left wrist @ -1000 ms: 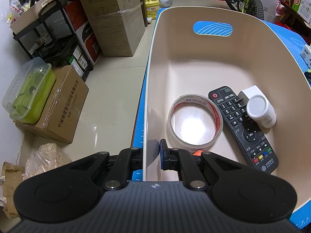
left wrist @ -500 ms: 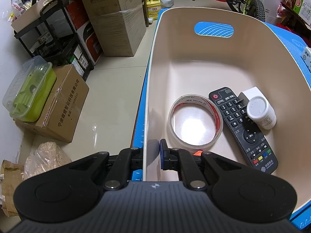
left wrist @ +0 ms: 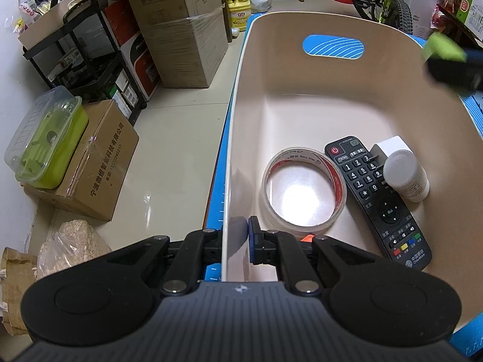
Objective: Organize rigid objects
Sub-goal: 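Carry the green tin into the basket and release it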
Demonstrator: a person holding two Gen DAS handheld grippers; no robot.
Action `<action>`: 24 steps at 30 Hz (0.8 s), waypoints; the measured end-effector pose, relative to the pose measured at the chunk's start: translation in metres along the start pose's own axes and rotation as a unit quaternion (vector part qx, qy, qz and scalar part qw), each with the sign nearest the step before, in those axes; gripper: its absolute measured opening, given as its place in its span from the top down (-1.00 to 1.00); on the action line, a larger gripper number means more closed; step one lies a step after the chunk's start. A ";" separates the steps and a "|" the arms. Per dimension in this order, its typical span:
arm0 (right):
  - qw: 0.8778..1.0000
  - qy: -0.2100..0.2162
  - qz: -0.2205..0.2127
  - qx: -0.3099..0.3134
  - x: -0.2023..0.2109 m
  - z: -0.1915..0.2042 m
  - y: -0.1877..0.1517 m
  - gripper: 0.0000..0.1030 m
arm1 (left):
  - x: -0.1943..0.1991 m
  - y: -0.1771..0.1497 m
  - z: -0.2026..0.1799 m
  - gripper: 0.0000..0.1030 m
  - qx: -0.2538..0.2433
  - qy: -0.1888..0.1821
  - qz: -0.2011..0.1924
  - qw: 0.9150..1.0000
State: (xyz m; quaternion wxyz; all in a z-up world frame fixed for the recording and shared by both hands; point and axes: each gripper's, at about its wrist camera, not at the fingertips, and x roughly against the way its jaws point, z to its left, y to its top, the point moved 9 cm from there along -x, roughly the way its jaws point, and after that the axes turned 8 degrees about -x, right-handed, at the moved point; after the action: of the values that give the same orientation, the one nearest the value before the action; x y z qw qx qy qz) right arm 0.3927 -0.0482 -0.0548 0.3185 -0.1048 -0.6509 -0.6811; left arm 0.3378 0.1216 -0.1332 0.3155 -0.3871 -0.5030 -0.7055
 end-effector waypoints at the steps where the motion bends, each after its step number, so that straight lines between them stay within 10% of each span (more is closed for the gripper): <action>1: 1.000 0.006 0.008 0.009 -0.003 0.010 -0.005 -0.06 | 0.000 0.000 0.000 0.78 0.000 0.000 0.000 1.000; 24: 0.968 0.024 0.229 0.102 -0.050 0.065 -0.089 -0.06 | 0.000 -0.001 0.001 0.79 0.000 -0.001 -0.002 1.000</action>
State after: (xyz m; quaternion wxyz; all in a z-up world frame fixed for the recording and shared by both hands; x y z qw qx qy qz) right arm 0.3627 0.0246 -0.1469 0.4903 -0.2020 -0.6679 -0.5223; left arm 0.3375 0.1230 -0.1333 0.3133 -0.3872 -0.5039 -0.7056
